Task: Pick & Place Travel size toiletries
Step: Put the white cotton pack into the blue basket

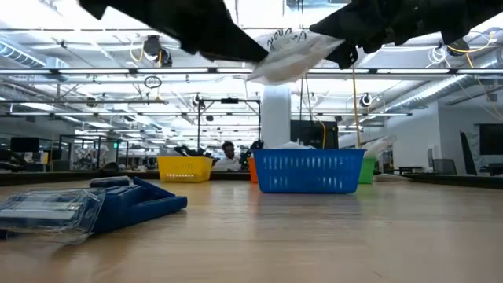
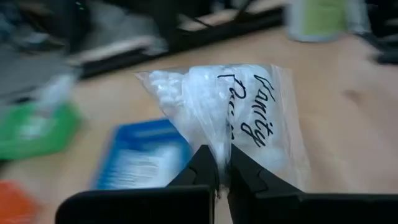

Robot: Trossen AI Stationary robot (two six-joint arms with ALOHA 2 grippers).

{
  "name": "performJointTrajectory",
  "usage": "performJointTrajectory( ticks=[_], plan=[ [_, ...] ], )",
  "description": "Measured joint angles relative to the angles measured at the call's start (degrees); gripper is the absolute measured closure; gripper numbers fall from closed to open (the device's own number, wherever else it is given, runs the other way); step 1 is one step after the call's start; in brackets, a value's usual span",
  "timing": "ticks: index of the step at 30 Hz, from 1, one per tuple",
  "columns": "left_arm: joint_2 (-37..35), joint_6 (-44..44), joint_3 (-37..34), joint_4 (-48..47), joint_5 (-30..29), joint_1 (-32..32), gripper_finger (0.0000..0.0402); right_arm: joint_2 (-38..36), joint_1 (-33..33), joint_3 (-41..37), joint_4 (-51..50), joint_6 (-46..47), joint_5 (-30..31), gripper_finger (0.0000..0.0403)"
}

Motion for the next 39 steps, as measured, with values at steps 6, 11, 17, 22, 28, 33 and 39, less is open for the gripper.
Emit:
performJointTrajectory(
  ticks=[6,11,17,22,28,33,39],
  plan=[
    [-2.3,5.62,0.0,-0.14,-0.14,6.11,0.0394,0.31,-0.02,0.02,-2.26,4.61,0.03,0.0149],
    [-1.87,8.35,0.0,-0.29,1.37,9.0,0.0398,0.28,-0.26,0.0,-1.41,11.79,-0.14,0.0149],
    [-1.86,9.86,0.0,1.03,3.6,10.12,0.0398,2.82,-2.8,0.0,-0.75,17.29,-0.13,0.015],
    [-1.86,9.75,0.0,0.42,3.6,10.22,0.039,6.21,-4.31,-0.02,2.8,17.26,-0.19,0.0176],
    [-1.86,7.78,0.0,1.14,3.71,10.22,0.0388,6.32,-4.94,0.02,4.35,14.9,-4.57,0.029],
    [-1.86,6.28,-0.02,3.49,3.52,10.22,0.0387,6.25,-4.96,0.02,4.09,11.18,-6.31,0.0388],
    [-4.15,2.22,-0.07,3.47,1.49,9.25,0.0369,4.9,-4.94,0.22,-1.92,10.75,-5.86,0.0395]
  ],
)
